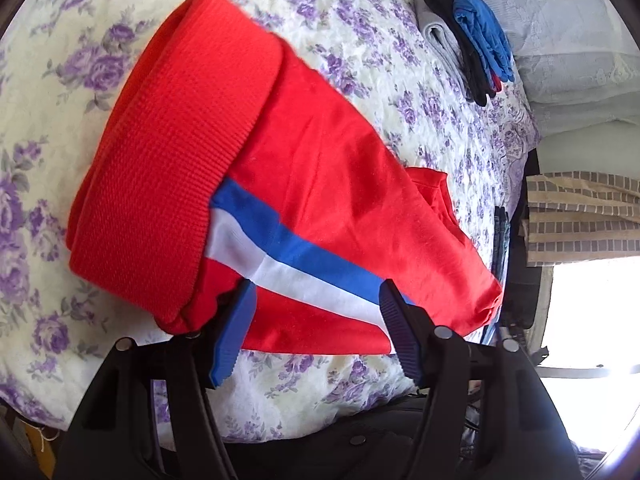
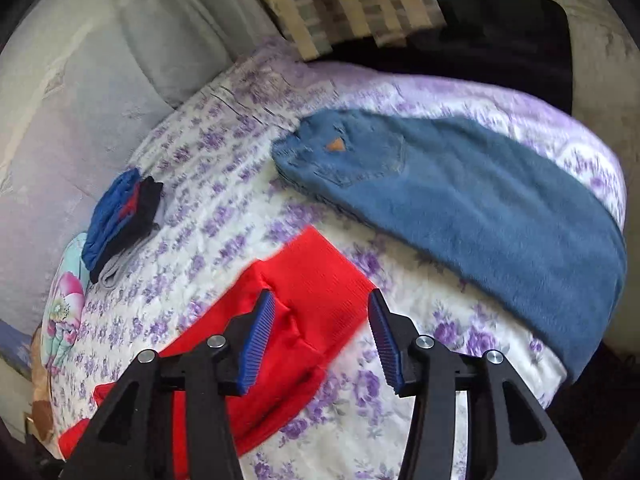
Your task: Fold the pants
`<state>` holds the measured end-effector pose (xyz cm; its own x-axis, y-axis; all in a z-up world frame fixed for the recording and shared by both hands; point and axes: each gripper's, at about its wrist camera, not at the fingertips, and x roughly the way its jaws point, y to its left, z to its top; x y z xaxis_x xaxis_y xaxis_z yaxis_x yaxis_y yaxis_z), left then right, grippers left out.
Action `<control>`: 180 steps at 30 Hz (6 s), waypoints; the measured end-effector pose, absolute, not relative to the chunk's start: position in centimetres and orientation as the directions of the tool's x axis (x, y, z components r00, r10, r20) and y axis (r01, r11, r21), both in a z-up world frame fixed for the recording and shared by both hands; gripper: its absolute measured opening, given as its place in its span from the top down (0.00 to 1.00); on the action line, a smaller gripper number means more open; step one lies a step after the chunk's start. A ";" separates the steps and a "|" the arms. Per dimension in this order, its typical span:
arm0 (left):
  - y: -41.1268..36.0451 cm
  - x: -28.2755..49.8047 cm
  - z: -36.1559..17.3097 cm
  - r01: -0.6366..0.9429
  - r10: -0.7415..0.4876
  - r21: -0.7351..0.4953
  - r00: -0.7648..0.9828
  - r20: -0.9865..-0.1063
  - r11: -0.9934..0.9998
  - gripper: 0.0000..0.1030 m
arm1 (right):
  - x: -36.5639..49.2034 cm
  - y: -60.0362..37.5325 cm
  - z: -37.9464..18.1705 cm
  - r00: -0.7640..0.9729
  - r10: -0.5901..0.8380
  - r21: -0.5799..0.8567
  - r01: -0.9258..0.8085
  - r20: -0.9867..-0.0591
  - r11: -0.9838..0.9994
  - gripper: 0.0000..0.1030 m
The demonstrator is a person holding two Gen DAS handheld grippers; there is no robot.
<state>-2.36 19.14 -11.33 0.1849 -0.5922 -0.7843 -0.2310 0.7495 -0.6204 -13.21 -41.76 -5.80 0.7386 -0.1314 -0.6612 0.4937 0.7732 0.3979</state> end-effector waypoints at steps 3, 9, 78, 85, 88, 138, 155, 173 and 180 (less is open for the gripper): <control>18.0 -2.2 -9.9 -0.162 -0.576 -0.604 0.189 -0.795 0.781 0.39 | -11.6 -38.8 -4.2 0.789 -0.036 0.402 0.351 -0.613 0.846 0.54; 15.3 -1.7 -8.7 -0.032 -0.555 -0.568 0.170 -0.814 0.823 0.29 | -7.7 -32.0 -11.2 0.497 0.184 0.296 0.157 -0.848 0.942 0.61; 22.2 -3.1 -6.0 -0.144 -0.517 -0.621 0.430 -0.741 0.771 0.30 | 5.0 -10.0 -7.4 0.350 0.582 0.466 -0.365 -0.734 0.806 0.62; 16.0 -1.8 -7.5 0.073 -0.652 -0.656 0.238 -0.720 0.751 0.28 | -3.5 -17.3 -4.8 0.526 0.416 0.386 -0.172 -0.742 0.906 0.51; 14.2 -1.2 -10.0 0.081 -0.617 -0.613 0.162 -0.770 0.786 0.28 | -6.8 -21.7 -6.6 0.545 0.326 0.373 -0.025 -0.773 0.927 0.42; -7.8 0.6 -9.0 0.321 -0.326 -0.230 0.285 -0.901 0.919 0.19 | -11.5 -44.5 -7.3 0.791 0.273 0.661 0.210 -0.548 0.720 0.77; 18.3 -5.1 -4.9 -0.224 -0.315 -0.466 0.490 -0.813 0.856 0.19 | -6.7 -28.1 -0.5 0.779 0.167 0.190 -0.063 -0.605 0.980 0.83; 25.4 -10.0 -7.7 -0.364 -0.296 -0.485 0.464 -0.835 0.795 0.19 | -9.2 -9.4 -8.6 0.576 0.220 -0.248 -0.622 -0.787 0.743 0.72; 24.5 -9.7 -8.0 -0.354 -0.309 -0.488 0.454 -0.835 0.798 0.18 | -10.4 -12.7 -2.7 0.587 0.390 -0.005 -0.558 -0.710 0.830 0.59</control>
